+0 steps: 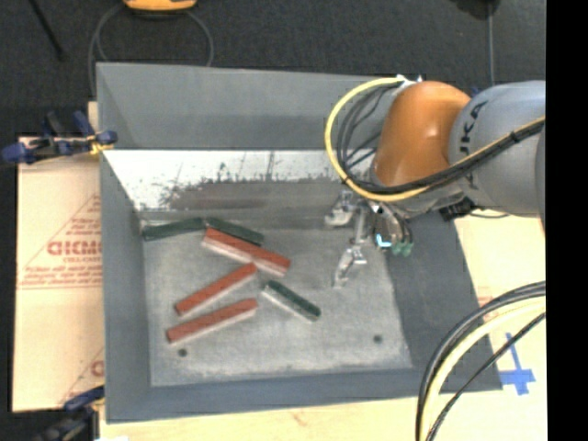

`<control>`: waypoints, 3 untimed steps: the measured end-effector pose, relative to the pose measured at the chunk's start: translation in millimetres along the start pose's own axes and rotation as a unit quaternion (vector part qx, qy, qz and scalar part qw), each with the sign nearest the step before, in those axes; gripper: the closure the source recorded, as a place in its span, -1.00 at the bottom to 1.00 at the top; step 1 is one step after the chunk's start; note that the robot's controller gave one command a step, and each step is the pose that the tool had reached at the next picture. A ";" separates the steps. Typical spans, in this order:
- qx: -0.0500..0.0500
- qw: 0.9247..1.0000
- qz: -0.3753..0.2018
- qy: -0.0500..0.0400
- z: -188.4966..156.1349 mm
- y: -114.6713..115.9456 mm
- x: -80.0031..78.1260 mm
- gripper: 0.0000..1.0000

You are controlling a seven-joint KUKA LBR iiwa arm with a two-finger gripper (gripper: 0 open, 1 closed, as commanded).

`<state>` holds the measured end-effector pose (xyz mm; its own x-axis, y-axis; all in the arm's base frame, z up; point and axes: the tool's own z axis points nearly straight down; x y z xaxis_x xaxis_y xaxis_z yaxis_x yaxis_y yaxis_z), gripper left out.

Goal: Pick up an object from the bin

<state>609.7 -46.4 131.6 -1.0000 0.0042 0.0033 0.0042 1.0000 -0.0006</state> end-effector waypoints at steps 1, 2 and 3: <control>0.000 1.000 0.000 -0.004 -4.9 -0.1 -1.8 -1.00; 0.001 0.998 0.065 -0.005 50.3 68.1 -1.5 1.00; 0.001 0.998 0.064 -0.005 50.3 68.2 -1.6 1.00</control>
Offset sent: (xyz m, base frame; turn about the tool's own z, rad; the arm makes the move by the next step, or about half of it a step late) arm -0.0041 0.0709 -0.0616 0.1308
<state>611.4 21.7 81.3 -0.9912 0.1320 -0.0068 0.1321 0.9912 -0.0016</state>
